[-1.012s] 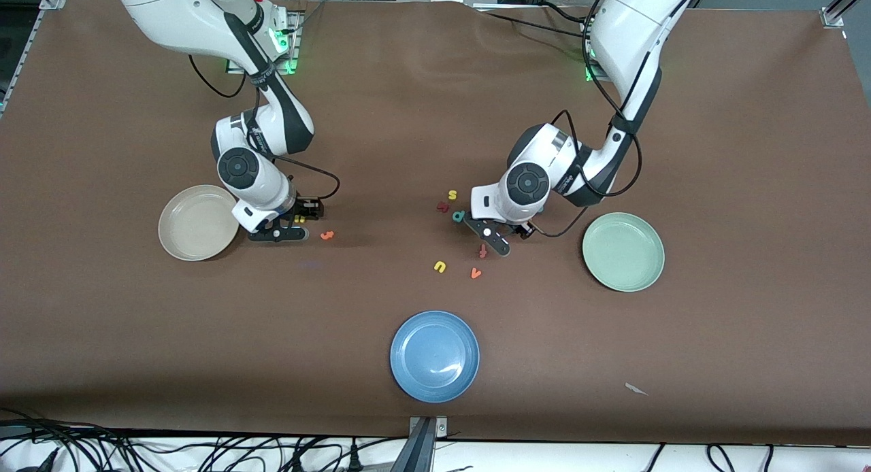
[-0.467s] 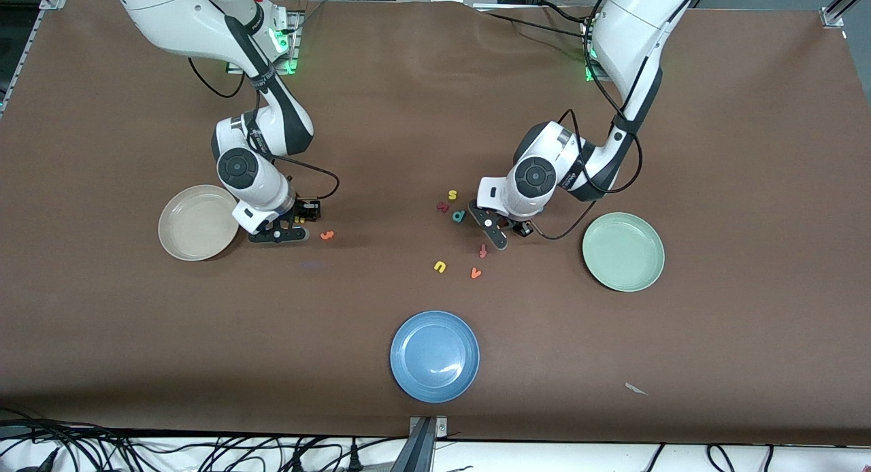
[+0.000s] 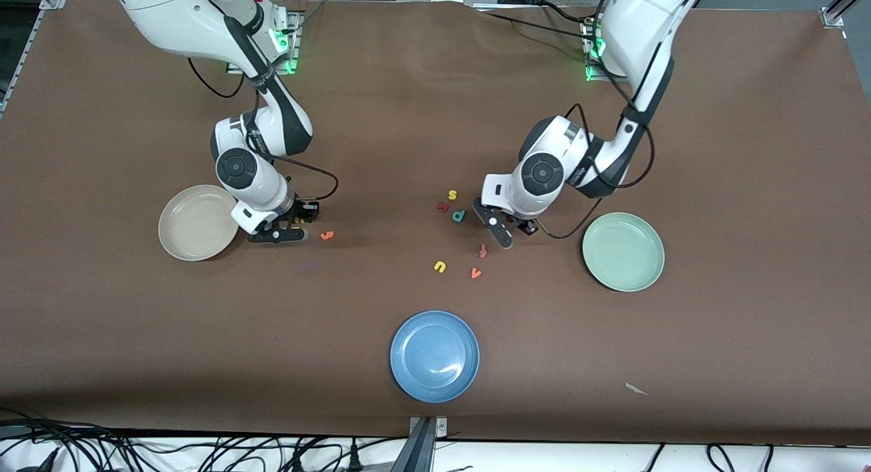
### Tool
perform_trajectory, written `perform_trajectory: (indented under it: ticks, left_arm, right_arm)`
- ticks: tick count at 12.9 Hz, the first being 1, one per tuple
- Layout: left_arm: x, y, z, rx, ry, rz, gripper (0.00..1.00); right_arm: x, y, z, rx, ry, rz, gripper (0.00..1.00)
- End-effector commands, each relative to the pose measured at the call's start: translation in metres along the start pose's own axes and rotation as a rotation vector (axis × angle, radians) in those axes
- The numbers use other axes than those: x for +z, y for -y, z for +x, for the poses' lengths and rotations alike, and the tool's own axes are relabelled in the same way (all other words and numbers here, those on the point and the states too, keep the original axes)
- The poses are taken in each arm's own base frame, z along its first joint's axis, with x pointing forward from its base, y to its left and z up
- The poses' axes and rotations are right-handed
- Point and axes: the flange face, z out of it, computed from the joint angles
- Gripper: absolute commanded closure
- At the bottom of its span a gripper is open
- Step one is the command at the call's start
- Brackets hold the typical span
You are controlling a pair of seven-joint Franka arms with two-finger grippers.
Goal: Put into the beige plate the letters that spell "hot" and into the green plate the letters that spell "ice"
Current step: 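Grasp the yellow letter with the right gripper while the left gripper grasps the red letter, then drop the red letter on the green plate while the right gripper drops yellow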
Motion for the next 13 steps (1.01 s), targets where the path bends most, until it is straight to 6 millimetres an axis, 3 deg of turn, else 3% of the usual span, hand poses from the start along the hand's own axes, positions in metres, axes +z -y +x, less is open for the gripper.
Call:
perform_trajectory:
  ticks: [1, 4, 7, 9, 10, 13]
  left_arm:
    - [-0.039, 0.045, -0.034, 0.026, 0.014, -0.019, 1.0]
    - [-0.043, 0.125, -0.081, 0.064, -0.011, -0.027, 1.0]
    - [-0.029, 0.183, -0.11, 0.078, 0.042, 0.044, 1.0]
    - [-0.014, 0.203, -0.125, 0.047, 0.043, 0.037, 0.96]
    - [-0.005, 0.207, -0.129, 0.037, 0.049, 0.024, 0.87]
    - [0.01, 0.213, -0.131, 0.029, 0.034, 0.024, 0.66]
  right_arm:
    - [0.006, -0.001, -0.008, -0.013, 0.014, 0.006, 0.72]
    - [0.004, -0.001, -0.008, -0.002, 0.013, 0.006, 0.89]
    - [-0.025, 0.0, -0.001, 0.014, 0.004, 0.009, 0.91]
    - [-0.064, -0.012, 0.01, 0.03, 0.05, -0.01, 0.91]
    - [-0.086, -0.024, 0.018, 0.046, 0.073, -0.022, 0.91]
    - [-0.132, -0.083, 0.033, 0.028, 0.137, -0.047, 0.91]
